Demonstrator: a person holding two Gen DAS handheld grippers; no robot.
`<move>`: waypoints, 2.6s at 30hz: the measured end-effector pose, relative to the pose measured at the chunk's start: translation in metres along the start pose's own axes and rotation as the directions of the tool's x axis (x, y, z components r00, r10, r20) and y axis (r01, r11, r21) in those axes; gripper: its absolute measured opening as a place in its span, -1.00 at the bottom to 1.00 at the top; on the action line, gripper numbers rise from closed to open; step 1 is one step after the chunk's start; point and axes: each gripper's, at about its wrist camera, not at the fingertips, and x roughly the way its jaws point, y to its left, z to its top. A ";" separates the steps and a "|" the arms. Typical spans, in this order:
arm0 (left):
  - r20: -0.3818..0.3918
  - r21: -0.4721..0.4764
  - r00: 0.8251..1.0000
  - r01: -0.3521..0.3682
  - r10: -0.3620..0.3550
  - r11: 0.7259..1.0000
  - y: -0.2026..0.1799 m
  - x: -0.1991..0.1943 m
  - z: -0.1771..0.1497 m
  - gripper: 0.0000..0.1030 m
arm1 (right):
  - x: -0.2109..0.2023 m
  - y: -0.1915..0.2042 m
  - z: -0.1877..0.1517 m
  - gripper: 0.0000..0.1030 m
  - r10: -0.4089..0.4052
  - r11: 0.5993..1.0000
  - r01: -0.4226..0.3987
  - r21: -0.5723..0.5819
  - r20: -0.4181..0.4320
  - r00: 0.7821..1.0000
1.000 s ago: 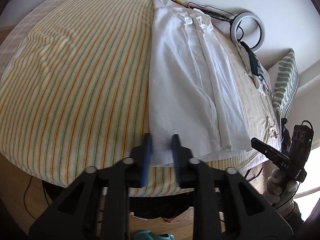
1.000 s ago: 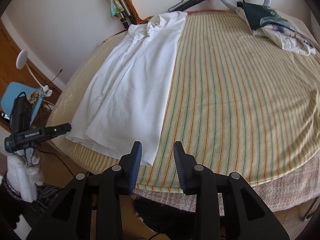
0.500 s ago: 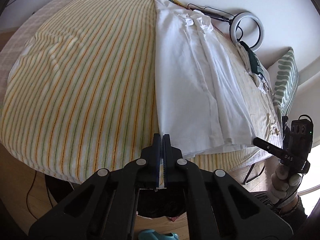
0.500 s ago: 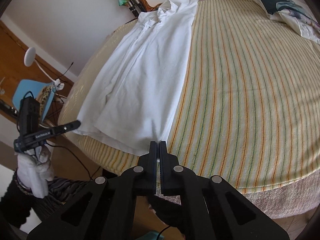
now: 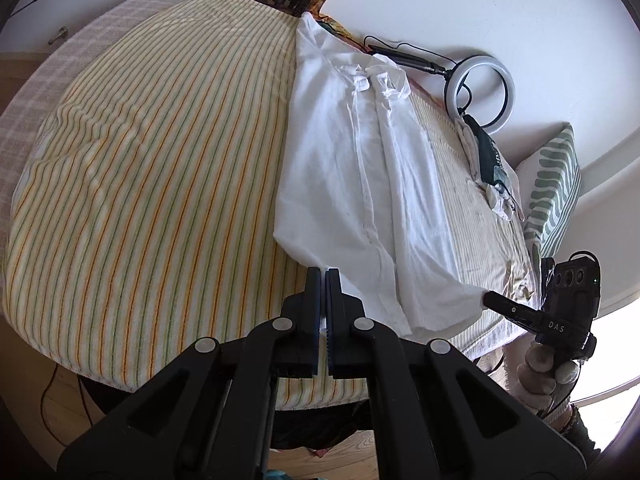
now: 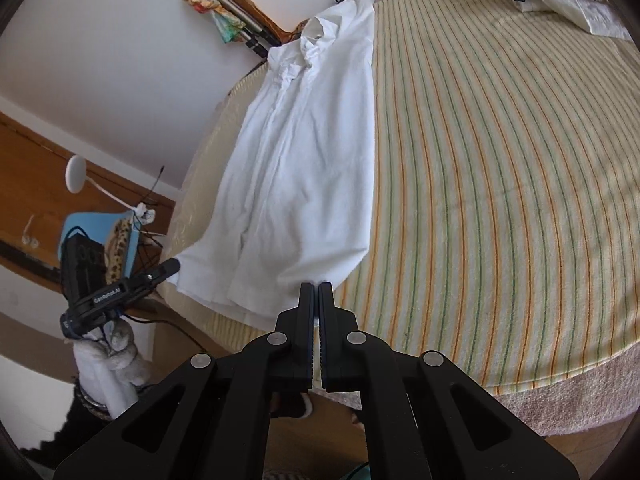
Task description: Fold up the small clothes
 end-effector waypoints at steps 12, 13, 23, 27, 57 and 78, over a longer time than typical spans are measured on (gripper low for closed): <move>0.060 -0.028 0.998 -0.020 0.021 0.999 -0.009 0.027 0.090 -1.00 | 0.012 -0.009 0.091 -0.98 -0.035 0.999 0.036 -0.004 0.108 0.994; 0.060 -0.029 0.998 -0.027 0.028 0.999 -0.008 0.032 0.097 -1.00 | 0.016 -0.013 0.098 -0.98 -0.042 0.999 0.042 0.001 0.112 0.993; 0.028 -0.032 0.997 -0.070 0.071 0.997 0.006 0.078 0.138 -1.00 | 0.057 -0.042 0.142 -0.98 -0.120 0.993 0.117 0.027 0.099 0.988; 0.048 -0.032 0.995 -0.089 0.091 0.995 0.008 0.082 0.143 -1.00 | 0.064 -0.056 0.146 -0.98 -0.149 0.988 0.144 0.053 0.089 0.985; 0.075 0.108 0.983 -0.176 0.169 0.978 -0.023 0.106 0.134 -1.00 | 0.078 -0.013 0.146 -0.48 -0.260 0.936 0.275 -0.221 0.096 0.961; -0.080 0.023 0.997 -0.016 0.018 1.000 0.020 0.074 0.076 -0.94 | 0.066 -0.023 0.082 -0.76 -0.135 0.965 0.121 -0.233 -0.049 0.990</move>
